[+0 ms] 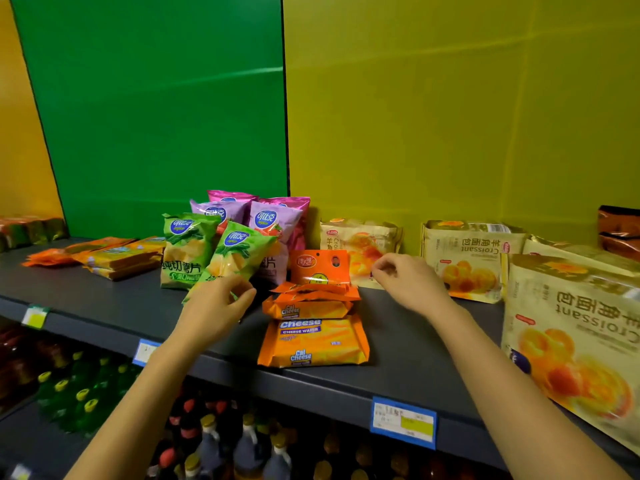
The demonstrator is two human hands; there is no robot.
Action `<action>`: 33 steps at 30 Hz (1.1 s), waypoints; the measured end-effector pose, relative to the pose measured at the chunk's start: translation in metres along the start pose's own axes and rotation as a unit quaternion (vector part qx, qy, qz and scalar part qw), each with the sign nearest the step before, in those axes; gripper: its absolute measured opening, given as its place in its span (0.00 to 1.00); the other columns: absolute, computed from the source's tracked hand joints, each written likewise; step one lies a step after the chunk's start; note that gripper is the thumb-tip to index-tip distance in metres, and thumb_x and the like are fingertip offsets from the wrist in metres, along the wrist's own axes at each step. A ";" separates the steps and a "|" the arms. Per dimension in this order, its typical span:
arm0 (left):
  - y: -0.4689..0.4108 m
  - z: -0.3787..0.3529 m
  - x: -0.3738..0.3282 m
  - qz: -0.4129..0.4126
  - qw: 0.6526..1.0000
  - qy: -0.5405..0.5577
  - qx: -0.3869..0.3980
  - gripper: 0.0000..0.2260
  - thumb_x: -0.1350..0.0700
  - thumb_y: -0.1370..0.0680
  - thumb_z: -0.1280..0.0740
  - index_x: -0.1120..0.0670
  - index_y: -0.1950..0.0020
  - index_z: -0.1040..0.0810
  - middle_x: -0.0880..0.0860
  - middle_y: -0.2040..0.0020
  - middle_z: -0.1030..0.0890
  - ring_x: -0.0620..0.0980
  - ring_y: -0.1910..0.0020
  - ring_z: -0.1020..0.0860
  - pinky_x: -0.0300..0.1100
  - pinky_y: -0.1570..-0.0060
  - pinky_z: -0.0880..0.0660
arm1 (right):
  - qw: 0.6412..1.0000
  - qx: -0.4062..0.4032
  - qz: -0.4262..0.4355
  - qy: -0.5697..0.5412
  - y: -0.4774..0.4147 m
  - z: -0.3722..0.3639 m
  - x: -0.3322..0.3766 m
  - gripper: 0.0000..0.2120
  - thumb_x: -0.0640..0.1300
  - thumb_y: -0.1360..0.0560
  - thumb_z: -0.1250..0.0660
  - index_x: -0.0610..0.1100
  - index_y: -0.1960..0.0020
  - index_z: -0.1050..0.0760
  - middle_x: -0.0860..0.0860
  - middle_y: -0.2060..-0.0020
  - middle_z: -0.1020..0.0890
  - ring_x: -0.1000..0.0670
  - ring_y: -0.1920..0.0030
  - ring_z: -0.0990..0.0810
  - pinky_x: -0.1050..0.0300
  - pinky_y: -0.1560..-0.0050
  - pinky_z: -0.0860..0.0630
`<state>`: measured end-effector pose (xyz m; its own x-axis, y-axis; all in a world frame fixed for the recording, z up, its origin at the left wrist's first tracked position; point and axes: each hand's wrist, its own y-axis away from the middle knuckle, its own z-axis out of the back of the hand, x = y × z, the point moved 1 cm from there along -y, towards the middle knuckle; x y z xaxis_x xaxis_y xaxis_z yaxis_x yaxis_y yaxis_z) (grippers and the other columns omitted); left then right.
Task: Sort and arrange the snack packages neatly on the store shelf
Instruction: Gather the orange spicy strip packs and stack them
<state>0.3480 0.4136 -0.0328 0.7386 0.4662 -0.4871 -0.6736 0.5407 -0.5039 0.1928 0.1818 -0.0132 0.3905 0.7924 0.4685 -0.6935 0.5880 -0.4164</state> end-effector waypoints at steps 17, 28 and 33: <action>-0.072 -0.047 0.004 0.119 0.964 0.037 0.235 0.26 0.36 0.33 0.31 0.59 0.55 0.21 0.56 0.56 0.18 0.52 0.60 0.19 0.42 0.62 0.22 | 0.968 0.195 -0.155 0.040 -0.092 -0.070 0.000 0.23 0.65 0.29 0.38 0.44 0.57 0.24 0.43 0.44 0.19 0.45 0.49 0.22 0.55 0.49 0.29; -0.081 -0.059 0.015 0.145 0.943 0.110 0.279 0.34 0.36 0.36 0.28 0.56 0.40 0.31 0.54 0.45 0.24 0.53 0.47 0.22 0.40 0.66 0.24 | 0.966 0.173 -0.186 0.038 -0.104 -0.093 -0.007 0.15 0.54 0.31 0.30 0.45 0.64 0.30 0.47 0.57 0.21 0.47 0.56 0.23 0.59 0.62 0.30; -0.081 -0.062 0.018 0.137 0.944 0.122 0.273 0.31 0.37 0.36 0.27 0.56 0.42 0.30 0.53 0.46 0.23 0.51 0.48 0.22 0.41 0.61 0.25 | 0.976 0.144 -0.153 0.051 -0.098 -0.078 -0.005 0.13 0.48 0.27 0.35 0.49 0.67 0.33 0.49 0.59 0.24 0.47 0.54 0.24 0.57 0.58 0.29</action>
<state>0.4143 0.3347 -0.0447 0.4650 0.5017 -0.7294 -0.6741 0.7348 0.0756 0.3065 0.1328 -0.0354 0.6543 0.6073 0.4506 -0.6705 0.7415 -0.0258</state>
